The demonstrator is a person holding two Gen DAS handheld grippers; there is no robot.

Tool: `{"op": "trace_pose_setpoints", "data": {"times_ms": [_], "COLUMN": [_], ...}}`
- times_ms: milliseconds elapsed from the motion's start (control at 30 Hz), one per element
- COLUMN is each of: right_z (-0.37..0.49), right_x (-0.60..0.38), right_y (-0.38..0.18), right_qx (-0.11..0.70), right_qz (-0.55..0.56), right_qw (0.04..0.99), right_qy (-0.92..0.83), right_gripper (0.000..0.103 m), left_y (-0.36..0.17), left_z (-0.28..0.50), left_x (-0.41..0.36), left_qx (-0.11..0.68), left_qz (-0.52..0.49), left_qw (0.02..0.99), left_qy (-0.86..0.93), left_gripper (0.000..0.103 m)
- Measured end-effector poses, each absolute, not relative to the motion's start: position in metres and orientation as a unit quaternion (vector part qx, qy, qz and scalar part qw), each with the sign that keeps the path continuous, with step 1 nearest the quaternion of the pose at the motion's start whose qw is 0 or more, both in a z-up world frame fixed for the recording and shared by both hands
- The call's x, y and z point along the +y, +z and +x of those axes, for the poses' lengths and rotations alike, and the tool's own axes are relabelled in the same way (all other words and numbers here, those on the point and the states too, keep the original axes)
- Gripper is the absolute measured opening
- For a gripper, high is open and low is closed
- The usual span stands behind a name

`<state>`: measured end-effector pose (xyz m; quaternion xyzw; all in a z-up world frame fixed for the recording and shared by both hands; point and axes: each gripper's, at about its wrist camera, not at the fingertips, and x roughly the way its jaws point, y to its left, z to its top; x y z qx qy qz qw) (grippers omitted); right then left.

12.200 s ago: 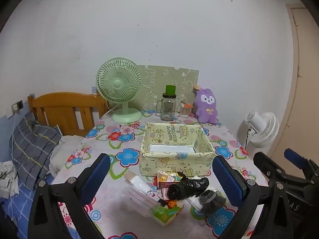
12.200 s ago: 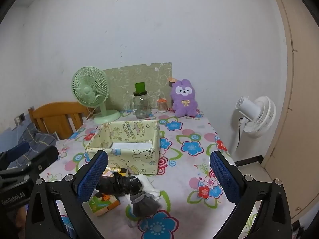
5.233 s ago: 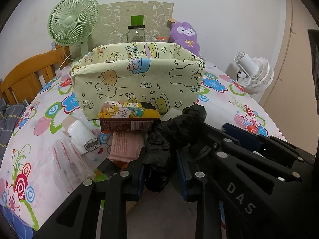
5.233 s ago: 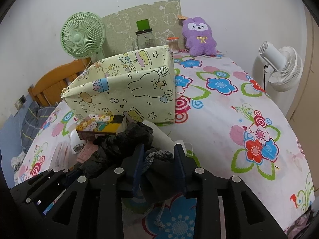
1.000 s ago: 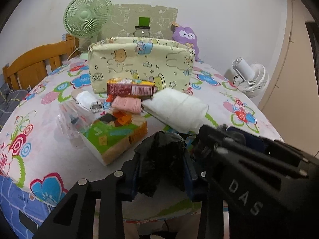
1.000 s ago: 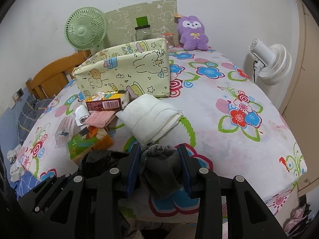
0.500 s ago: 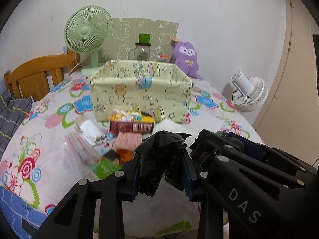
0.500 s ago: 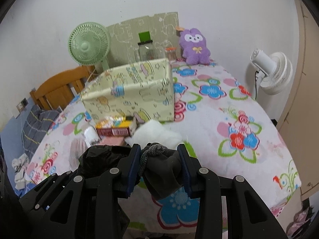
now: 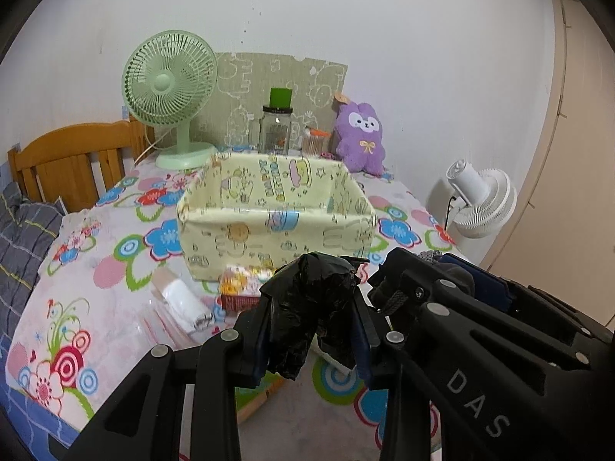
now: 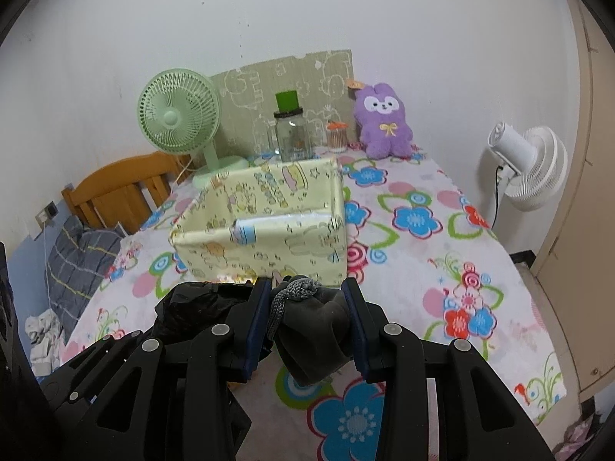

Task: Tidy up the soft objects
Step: 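Drop the black cloth into the box with the left tool while the right tool drops the sock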

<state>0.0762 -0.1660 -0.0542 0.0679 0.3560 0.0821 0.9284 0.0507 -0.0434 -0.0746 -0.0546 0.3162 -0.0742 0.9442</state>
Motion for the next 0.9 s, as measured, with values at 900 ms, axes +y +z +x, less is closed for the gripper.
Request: {"op": "trace_pose_setpoints", "data": {"times_ms": [900], "right_z": [0.122], "right_x": [-0.153], "right_y": [-0.006], "right_qx": [0.319], "right_qz": [0.060], "right_qw": [0.942], "right_qy": [0.085], "right_gripper": [0.041], "left_y": [-0.024], "left_z": [0.093], "left_x": [-0.034], "left_qx": [0.279], "left_qz": [-0.022], "left_qw": [0.958], "left_qy": [-0.056], "left_gripper": [0.036]}}
